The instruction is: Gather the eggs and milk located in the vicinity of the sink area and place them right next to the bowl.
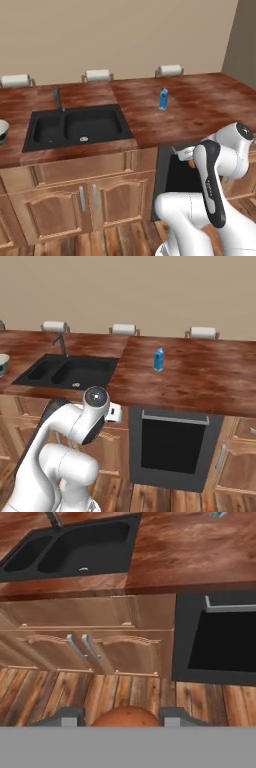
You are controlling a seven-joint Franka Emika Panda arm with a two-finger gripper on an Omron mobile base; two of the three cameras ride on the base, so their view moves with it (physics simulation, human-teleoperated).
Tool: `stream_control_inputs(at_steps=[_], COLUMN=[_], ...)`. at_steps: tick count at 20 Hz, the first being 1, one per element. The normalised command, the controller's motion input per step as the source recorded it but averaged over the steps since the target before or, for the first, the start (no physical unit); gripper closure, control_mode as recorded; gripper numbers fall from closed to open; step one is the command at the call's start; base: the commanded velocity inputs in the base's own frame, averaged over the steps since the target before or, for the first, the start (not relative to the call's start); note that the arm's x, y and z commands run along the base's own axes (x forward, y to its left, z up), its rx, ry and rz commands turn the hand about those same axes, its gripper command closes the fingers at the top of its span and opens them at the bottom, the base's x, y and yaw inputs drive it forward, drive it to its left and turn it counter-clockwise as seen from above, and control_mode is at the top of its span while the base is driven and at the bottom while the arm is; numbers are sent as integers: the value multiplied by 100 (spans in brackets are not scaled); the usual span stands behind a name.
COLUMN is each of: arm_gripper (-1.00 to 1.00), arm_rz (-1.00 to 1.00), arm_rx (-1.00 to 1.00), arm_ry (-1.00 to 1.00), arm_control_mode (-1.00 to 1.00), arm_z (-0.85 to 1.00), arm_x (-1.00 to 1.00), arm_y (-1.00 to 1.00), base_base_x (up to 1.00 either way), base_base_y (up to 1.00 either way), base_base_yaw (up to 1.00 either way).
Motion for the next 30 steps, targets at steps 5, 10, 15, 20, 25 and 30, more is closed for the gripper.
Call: stream_control_inputs(at_steps=[5, 10, 15, 20, 25, 30], arm_gripper=[100, 100, 100, 100, 100, 100], arm_rz=[0, 0, 0, 0, 0, 0], arm_rx=[0, 0, 0, 0, 0, 0], arm_ry=[0, 0, 0, 0, 0, 0], arm_control_mode=[100, 100, 100, 100, 100, 100], arm_z=[0, 0, 0, 0, 0, 0], arm_x=[0, 0, 0, 0, 0, 0], arm_y=[0, 0, 0, 0, 0, 0], base_base_x=[0, 0, 0, 0, 0, 0], base_base_y=[86, 99, 100, 100, 100, 81], base_base_yaw=[2, 0, 0, 0, 0, 0])
